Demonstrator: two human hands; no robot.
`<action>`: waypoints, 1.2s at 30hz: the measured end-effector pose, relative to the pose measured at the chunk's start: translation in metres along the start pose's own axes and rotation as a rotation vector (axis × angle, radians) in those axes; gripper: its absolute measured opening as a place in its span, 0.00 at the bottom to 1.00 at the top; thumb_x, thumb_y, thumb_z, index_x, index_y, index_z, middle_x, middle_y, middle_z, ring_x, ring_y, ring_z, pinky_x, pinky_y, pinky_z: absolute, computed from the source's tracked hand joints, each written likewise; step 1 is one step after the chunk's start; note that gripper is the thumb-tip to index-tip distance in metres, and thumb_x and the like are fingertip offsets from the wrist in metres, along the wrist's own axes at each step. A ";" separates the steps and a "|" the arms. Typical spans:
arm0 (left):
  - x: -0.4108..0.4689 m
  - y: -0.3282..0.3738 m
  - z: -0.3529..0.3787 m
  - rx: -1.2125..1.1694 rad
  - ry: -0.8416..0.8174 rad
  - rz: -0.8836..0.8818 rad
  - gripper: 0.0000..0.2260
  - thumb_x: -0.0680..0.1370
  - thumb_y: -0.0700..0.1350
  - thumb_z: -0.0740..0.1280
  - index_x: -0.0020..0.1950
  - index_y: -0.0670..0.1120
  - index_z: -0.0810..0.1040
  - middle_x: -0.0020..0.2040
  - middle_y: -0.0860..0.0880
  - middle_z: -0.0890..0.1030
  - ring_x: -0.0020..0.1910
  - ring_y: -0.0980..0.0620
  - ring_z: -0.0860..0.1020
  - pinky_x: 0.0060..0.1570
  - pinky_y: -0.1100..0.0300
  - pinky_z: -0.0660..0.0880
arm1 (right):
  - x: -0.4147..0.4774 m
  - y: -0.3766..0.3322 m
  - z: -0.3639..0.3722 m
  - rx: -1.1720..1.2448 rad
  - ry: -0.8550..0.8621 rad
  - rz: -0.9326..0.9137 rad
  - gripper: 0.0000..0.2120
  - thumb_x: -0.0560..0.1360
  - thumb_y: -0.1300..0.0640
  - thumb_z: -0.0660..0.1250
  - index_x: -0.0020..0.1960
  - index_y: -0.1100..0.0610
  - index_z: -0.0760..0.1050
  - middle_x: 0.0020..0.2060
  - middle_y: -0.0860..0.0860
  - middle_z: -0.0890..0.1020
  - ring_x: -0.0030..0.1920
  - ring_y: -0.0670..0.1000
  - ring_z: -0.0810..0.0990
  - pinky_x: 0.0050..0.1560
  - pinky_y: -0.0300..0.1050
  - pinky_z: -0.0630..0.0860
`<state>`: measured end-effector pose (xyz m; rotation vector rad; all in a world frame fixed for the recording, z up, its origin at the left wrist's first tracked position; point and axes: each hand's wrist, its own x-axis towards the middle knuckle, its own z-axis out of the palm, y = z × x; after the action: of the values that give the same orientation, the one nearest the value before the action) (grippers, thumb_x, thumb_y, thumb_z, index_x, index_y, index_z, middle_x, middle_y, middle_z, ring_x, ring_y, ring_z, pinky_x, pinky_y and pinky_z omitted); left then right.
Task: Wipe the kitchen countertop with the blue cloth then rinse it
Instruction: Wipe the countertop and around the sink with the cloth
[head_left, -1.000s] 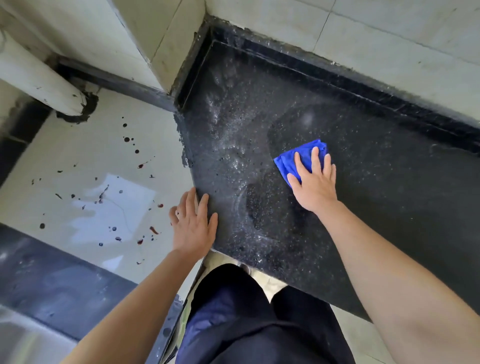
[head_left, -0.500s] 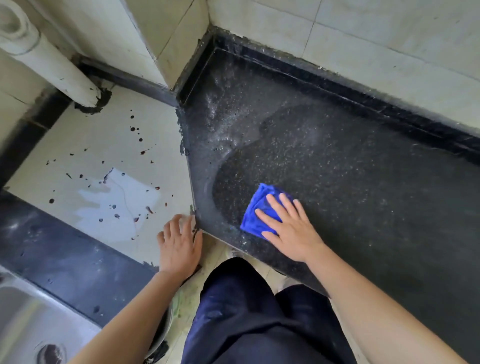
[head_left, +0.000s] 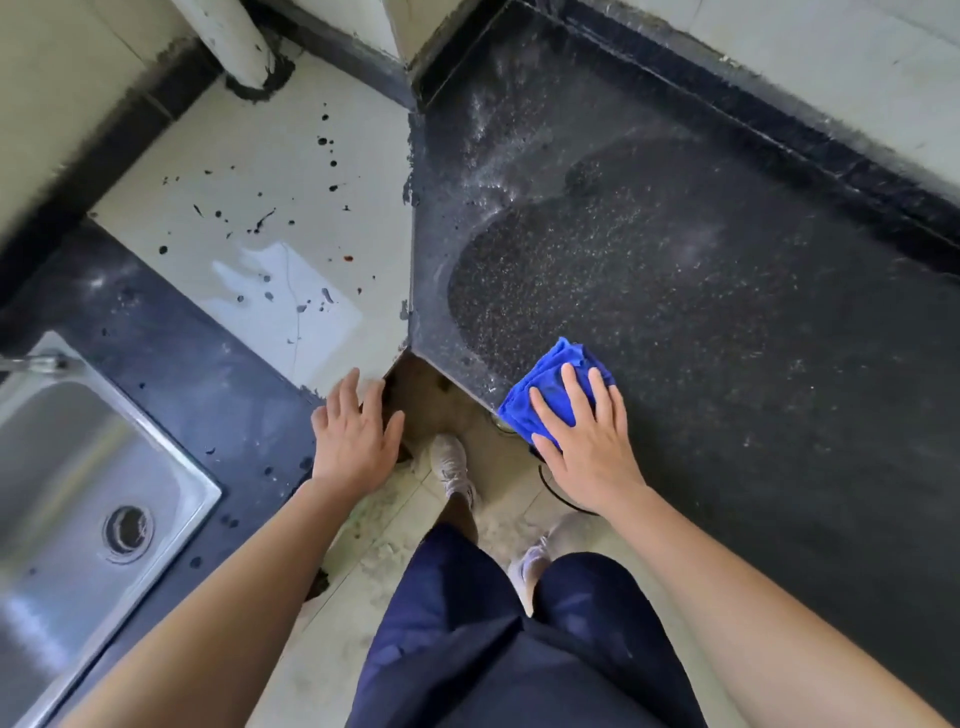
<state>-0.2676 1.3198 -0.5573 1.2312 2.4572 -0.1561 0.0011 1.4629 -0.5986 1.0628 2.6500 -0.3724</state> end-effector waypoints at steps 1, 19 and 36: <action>0.000 -0.002 0.000 -0.003 0.001 0.018 0.23 0.83 0.55 0.56 0.75 0.46 0.63 0.78 0.38 0.58 0.76 0.37 0.57 0.70 0.38 0.59 | -0.001 -0.005 0.001 -0.005 0.001 0.005 0.27 0.82 0.40 0.53 0.79 0.45 0.56 0.80 0.58 0.52 0.78 0.67 0.50 0.76 0.67 0.52; 0.097 -0.041 -0.020 0.014 -0.003 0.345 0.23 0.81 0.56 0.52 0.70 0.45 0.69 0.72 0.38 0.67 0.68 0.36 0.69 0.59 0.39 0.70 | 0.130 -0.101 -0.046 -0.002 -0.041 0.107 0.28 0.81 0.34 0.45 0.79 0.38 0.49 0.81 0.56 0.45 0.76 0.66 0.51 0.71 0.63 0.55; 0.155 -0.036 -0.048 0.096 0.043 0.552 0.19 0.81 0.56 0.52 0.63 0.47 0.74 0.64 0.41 0.72 0.59 0.38 0.72 0.55 0.43 0.69 | 0.114 -0.054 -0.056 0.020 -0.099 0.349 0.28 0.82 0.36 0.45 0.80 0.40 0.49 0.81 0.53 0.42 0.80 0.60 0.46 0.76 0.64 0.53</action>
<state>-0.3938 1.4260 -0.5752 1.9147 2.0653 -0.0940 -0.1244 1.5165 -0.5769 1.4411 2.3191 -0.3663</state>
